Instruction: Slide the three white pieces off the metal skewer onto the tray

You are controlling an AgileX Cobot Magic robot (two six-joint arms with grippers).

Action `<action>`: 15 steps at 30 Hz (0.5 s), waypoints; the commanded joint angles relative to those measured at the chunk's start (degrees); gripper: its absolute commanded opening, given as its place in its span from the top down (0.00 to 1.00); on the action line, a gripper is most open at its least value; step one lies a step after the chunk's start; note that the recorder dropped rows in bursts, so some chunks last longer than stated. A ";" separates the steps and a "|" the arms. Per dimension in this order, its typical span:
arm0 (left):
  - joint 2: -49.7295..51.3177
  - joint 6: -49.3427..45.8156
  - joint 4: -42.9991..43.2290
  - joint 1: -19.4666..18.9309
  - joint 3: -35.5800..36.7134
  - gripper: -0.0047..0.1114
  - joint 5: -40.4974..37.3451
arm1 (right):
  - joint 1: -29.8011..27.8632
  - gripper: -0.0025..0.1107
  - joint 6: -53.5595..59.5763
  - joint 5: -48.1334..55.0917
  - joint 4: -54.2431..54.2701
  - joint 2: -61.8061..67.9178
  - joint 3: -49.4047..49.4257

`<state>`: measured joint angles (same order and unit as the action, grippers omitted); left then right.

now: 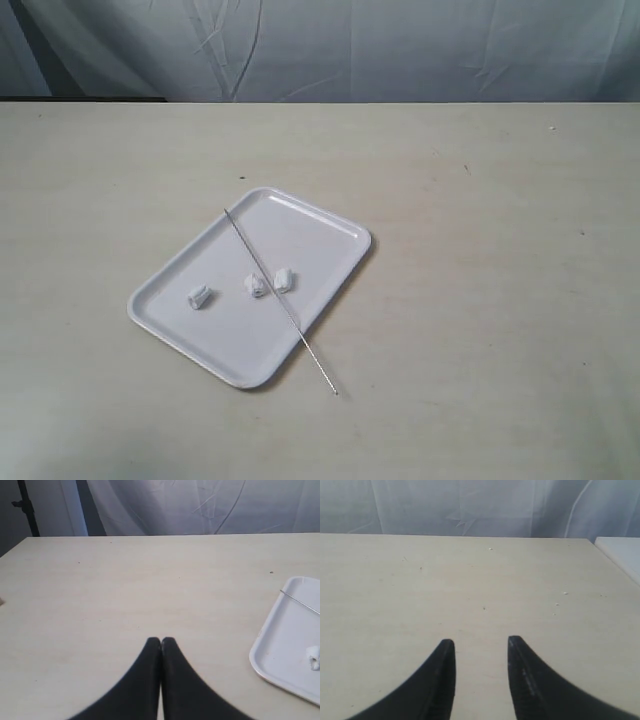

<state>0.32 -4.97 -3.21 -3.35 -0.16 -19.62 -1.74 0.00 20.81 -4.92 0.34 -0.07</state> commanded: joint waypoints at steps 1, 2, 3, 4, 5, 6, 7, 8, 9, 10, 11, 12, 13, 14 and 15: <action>-0.32 0.00 0.26 0.24 0.16 0.96 0.34 | -0.31 0.68 -1.80 0.09 -2.40 -0.34 0.07; -0.32 0.00 0.26 0.24 0.16 0.96 0.34 | -0.31 0.68 -1.80 0.09 -2.40 -0.34 0.07; -0.32 0.00 0.26 0.24 0.16 0.96 0.34 | -0.31 0.68 -1.80 0.09 -2.15 -0.34 0.07; -0.32 0.00 0.26 0.24 0.16 0.96 0.34 | -0.31 0.68 -1.80 0.09 -2.15 -0.34 0.07; -0.32 0.00 0.26 0.24 0.16 0.96 0.34 | -0.31 0.68 -1.80 0.09 -2.15 -0.34 0.07; -0.32 0.00 0.26 0.24 0.16 0.96 0.34 | -0.31 0.68 -1.80 0.09 -2.15 -0.34 0.07; -0.32 0.00 0.26 0.24 0.16 0.96 0.34 | -0.31 0.68 -1.80 0.09 -2.15 -0.34 0.07; -0.32 0.00 0.26 0.24 0.16 0.96 0.34 | -0.31 0.68 -1.80 0.09 -2.15 -0.34 0.07; -0.32 0.00 0.26 0.24 0.16 0.96 0.34 | -0.31 0.68 -1.80 0.09 -2.02 -0.34 0.07; -0.32 0.00 0.26 0.24 0.16 0.96 0.34 | -0.31 0.68 -1.80 0.09 -1.90 -0.34 0.07; -0.32 0.00 0.26 0.24 0.16 0.96 0.34 | -0.31 0.68 -1.80 0.09 -1.90 -0.34 0.07; -0.32 0.00 0.26 0.24 0.16 0.96 0.34 | -0.31 0.68 -1.80 0.09 -1.90 -0.34 0.07; -0.32 0.00 0.26 0.24 0.16 0.96 0.34 | -0.31 0.68 -1.80 0.09 -1.90 -0.34 0.07; -0.32 0.00 0.26 0.24 0.16 0.96 0.34 | -0.31 0.68 -1.80 0.09 -1.90 -0.34 0.07; -0.32 0.00 0.26 0.24 0.16 0.96 0.34 | -0.31 0.68 -1.80 0.09 -1.90 -0.34 0.07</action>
<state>0.32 -4.97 -3.10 -3.35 -0.16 -19.62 -1.74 -1.51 21.05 -6.52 0.34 -0.07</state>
